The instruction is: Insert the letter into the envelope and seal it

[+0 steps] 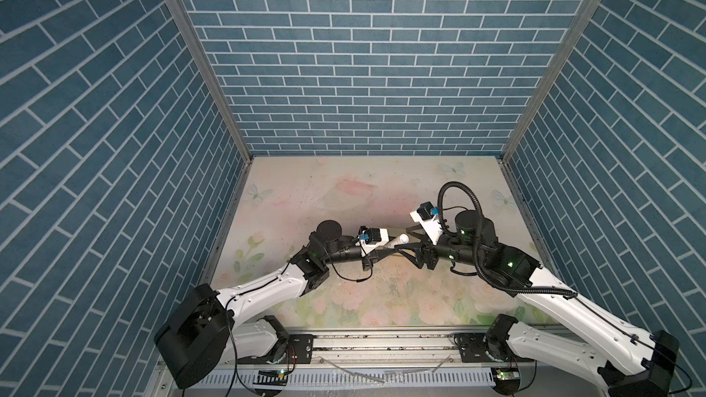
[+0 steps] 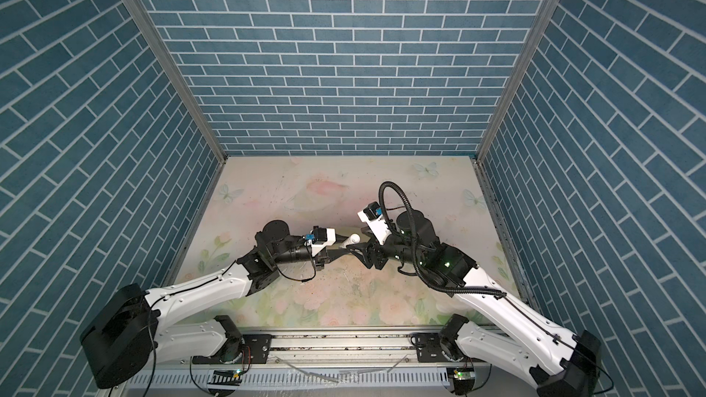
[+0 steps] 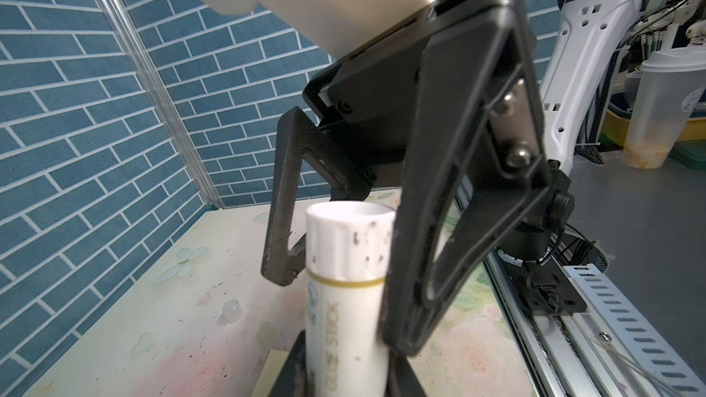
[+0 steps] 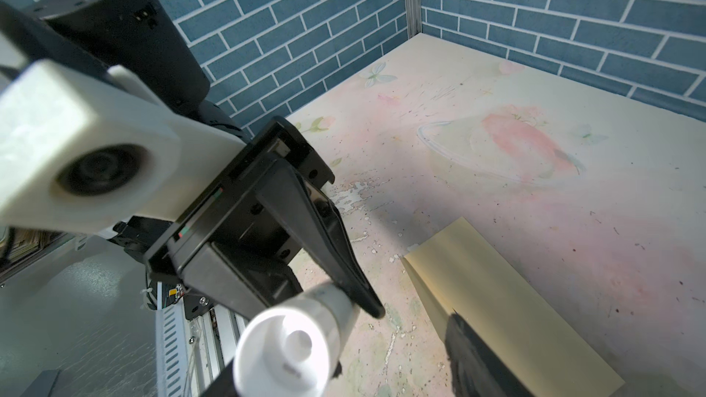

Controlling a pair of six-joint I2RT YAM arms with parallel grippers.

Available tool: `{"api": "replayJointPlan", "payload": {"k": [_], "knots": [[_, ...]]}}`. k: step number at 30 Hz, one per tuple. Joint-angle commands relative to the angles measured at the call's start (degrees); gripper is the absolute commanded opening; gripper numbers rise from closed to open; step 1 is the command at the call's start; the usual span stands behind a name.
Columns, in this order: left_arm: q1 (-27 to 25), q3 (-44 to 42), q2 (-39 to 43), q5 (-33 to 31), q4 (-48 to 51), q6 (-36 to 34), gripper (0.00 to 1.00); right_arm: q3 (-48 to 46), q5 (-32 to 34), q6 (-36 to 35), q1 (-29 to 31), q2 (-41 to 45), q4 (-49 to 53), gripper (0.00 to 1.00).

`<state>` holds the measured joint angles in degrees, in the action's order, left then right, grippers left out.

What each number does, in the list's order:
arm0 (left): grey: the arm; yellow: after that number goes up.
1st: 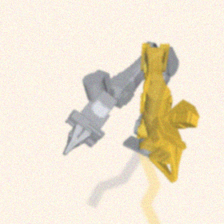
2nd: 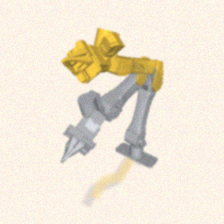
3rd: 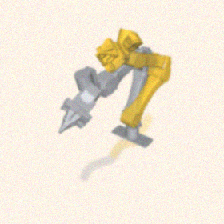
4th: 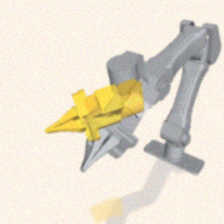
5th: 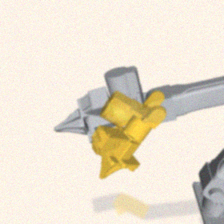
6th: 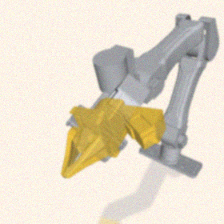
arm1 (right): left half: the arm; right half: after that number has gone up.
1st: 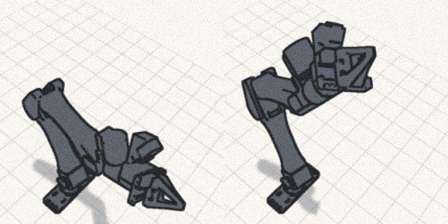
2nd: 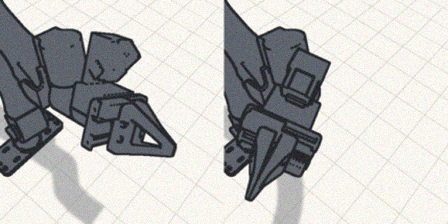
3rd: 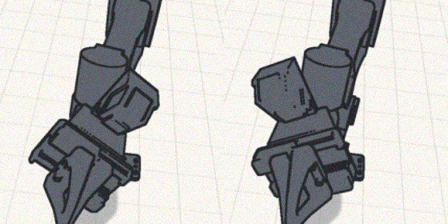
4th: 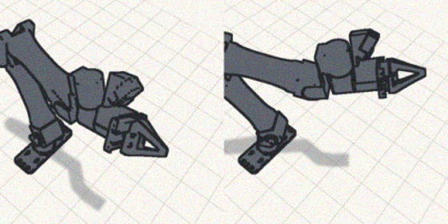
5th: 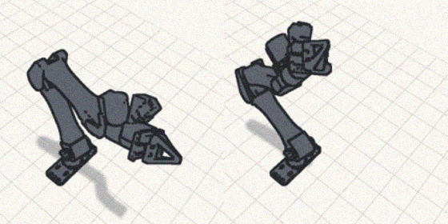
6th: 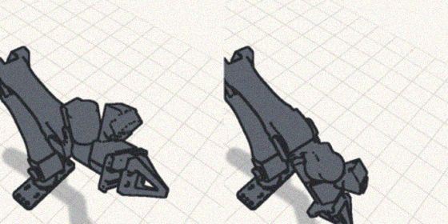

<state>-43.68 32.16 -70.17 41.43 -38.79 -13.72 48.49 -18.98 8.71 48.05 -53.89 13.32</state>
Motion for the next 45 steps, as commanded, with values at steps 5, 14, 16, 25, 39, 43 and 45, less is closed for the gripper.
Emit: {"api": "replayJointPlan", "payload": {"k": [5, 14, 16, 25, 39, 43, 45], "knots": [[0.35, 1.75, -0.69, 1.71, 0.10, 0.96, 0.00, 1.08, -1.91, -2.10, 0.99, -2.00, -3.33, 0.49], [0.35, 2.69, -0.86, -0.29, 0.92, 2.33, 0.00, 1.43, -2.14, -1.73, 1.73, -3.59, -3.61, 0.05], [0.35, 2.62, -0.69, -2.01, 1.30, 2.64, 0.17, 1.30, -1.20, -0.88, 1.78, -3.68, -4.06, 0.00], [0.19, -0.98, 1.88, -14.86, 7.40, 0.15, 0.71, 1.81, 22.32, 5.35, 0.38, -2.75, 3.11, 0.00], [-3.95, 3.10, -7.34, -23.35, 21.88, -12.17, 0.62, -2.05, 38.64, 11.58, -7.97, -5.41, 8.35, 0.00], [-4.56, 4.36, -10.67, -24.80, 22.58, -13.02, 0.60, -3.80, 39.59, 12.84, -8.14, -2.36, 8.04, 0.00], [-5.05, 5.26, -12.86, -25.69, 22.65, -13.79, 0.60, -3.34, 39.86, 13.16, -8.10, -2.23, 9.41, 0.00]]}}
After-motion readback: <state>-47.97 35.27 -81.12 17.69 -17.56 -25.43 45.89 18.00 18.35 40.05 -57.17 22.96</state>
